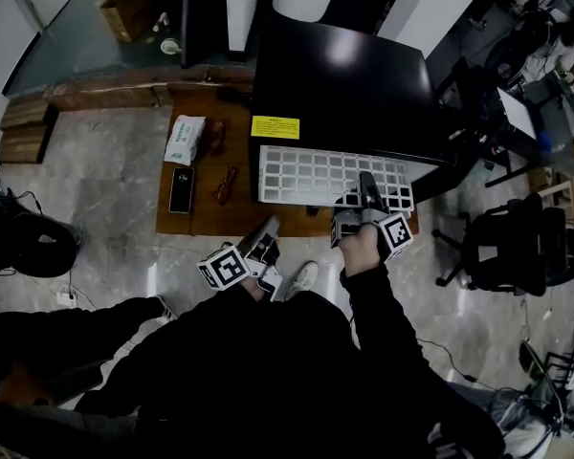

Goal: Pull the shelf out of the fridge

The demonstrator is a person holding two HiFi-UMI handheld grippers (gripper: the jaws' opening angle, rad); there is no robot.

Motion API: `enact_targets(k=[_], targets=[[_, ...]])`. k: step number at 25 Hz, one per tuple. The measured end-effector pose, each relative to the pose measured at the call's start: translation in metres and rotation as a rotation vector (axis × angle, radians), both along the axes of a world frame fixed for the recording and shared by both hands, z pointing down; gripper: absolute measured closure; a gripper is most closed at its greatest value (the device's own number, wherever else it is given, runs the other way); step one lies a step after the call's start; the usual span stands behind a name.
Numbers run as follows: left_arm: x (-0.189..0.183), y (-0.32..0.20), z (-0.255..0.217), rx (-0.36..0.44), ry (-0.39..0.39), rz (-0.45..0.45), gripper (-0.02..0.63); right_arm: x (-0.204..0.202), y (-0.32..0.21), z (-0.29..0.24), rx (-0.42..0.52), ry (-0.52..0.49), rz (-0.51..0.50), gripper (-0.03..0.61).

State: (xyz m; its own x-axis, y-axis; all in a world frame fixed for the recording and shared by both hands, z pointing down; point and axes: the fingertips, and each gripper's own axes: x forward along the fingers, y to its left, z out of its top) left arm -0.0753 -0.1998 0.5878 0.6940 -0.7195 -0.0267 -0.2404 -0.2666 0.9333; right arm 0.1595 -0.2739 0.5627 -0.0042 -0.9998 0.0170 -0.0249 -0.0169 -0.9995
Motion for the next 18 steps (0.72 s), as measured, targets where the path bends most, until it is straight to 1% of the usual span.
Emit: enact_targets(k=[5, 9, 14, 18], targets=[[0.000, 0.009, -0.004, 0.008, -0.004, 0.013, 0.607, -0.003, 0.015, -0.001, -0.012, -0.007, -0.007, 0.554], [0.002, 0.019, 0.000, 0.015, -0.026, -0.005, 0.607, -0.002, 0.031, -0.002, -0.008, -0.021, -0.017, 0.554], [0.007, 0.046, 0.002, -0.001, -0.051, -0.049, 0.607, -0.002, 0.063, -0.010, -0.023, -0.032, -0.029, 0.554], [0.001, 0.070, 0.011, 0.002, -0.100, -0.108, 0.607, 0.007, 0.103, -0.031, 0.022, -0.006, -0.056, 0.554]])
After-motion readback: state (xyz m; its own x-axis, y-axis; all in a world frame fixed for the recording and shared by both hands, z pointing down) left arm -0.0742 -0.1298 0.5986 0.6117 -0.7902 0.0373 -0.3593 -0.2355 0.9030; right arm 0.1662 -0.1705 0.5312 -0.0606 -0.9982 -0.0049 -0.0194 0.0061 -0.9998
